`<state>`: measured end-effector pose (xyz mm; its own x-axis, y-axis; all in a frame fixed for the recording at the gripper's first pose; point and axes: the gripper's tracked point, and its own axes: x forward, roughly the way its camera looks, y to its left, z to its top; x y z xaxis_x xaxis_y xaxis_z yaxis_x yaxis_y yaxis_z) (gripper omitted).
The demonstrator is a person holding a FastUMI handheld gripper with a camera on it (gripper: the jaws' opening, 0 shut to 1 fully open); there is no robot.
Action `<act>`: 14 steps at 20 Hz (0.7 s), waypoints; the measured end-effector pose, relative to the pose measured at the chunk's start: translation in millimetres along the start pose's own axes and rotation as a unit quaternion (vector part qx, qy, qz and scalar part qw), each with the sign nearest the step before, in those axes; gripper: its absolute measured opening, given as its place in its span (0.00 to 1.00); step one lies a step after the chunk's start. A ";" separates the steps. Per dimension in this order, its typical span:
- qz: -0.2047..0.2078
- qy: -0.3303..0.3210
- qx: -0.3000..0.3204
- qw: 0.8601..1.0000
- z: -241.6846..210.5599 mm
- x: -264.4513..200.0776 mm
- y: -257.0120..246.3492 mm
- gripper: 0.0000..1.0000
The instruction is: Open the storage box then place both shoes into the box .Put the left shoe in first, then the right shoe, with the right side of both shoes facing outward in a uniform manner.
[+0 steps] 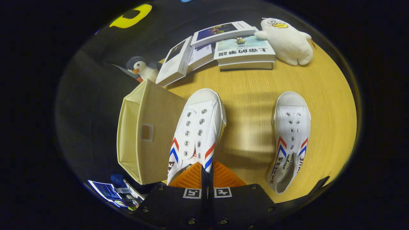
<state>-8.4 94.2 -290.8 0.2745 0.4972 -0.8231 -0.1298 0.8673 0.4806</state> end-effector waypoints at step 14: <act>0.071 -0.040 -0.069 0.994 34.8 -64.0 125.8 0.00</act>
<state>-9.1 170.6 -167.1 0.3174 0.6164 -0.7206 -0.3009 0.7861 0.5399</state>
